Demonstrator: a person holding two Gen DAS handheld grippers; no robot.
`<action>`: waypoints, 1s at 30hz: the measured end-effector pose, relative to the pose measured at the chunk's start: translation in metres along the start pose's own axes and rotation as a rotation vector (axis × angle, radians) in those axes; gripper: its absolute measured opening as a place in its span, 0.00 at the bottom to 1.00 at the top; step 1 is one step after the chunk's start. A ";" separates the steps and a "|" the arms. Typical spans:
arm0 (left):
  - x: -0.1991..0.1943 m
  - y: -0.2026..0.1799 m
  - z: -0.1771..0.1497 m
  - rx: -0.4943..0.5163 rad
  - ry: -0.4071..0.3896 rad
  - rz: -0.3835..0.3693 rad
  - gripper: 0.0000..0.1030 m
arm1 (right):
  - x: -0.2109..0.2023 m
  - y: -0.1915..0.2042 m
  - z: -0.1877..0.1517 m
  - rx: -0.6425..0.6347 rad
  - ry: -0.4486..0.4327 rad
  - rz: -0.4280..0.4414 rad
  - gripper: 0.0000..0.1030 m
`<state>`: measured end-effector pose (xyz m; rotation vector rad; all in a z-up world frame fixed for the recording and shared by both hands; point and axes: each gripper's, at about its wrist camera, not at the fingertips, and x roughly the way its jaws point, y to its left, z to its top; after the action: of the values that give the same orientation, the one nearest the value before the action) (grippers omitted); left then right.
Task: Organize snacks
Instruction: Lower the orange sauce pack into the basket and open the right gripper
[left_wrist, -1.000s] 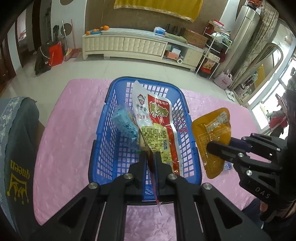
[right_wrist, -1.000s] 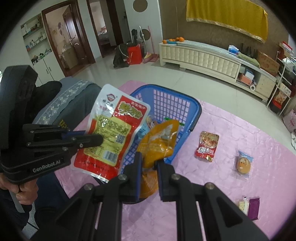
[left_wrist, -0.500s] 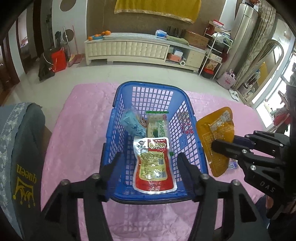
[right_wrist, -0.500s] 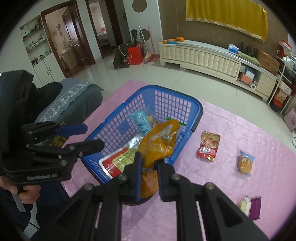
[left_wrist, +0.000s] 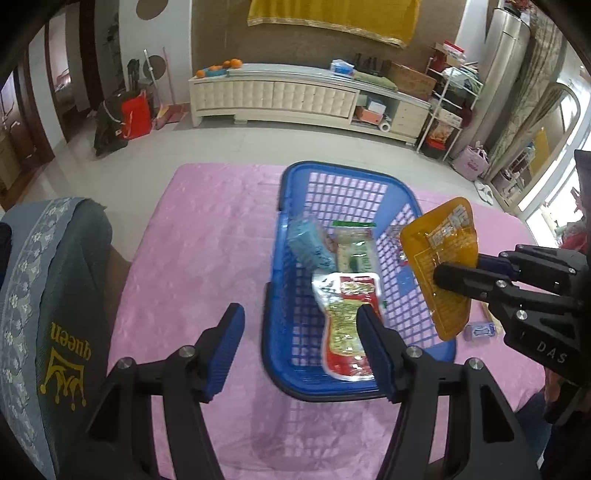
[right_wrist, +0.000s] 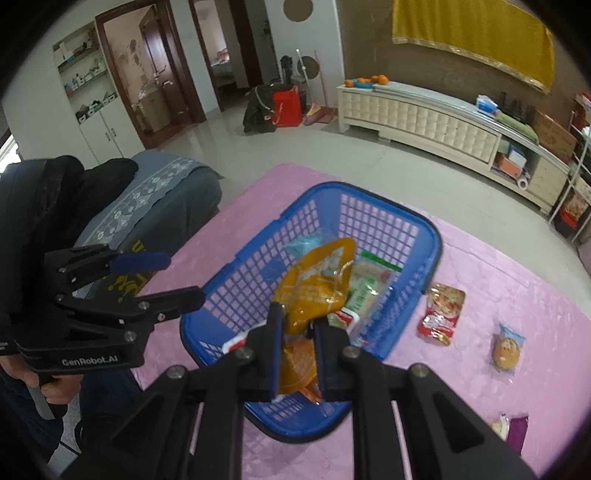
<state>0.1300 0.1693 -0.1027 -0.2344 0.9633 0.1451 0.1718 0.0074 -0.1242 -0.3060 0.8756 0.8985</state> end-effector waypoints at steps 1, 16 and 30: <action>0.000 0.003 -0.001 -0.006 0.002 0.001 0.59 | 0.004 0.004 0.002 -0.006 0.006 0.005 0.19; 0.010 0.034 -0.014 -0.051 0.041 0.002 0.59 | 0.054 0.039 -0.004 -0.044 0.098 0.038 0.19; 0.004 0.045 -0.023 -0.075 0.043 -0.009 0.59 | 0.067 0.045 0.001 -0.014 0.134 -0.046 0.80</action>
<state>0.1041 0.2071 -0.1243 -0.3119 1.0003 0.1690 0.1583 0.0724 -0.1700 -0.4006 0.9824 0.8493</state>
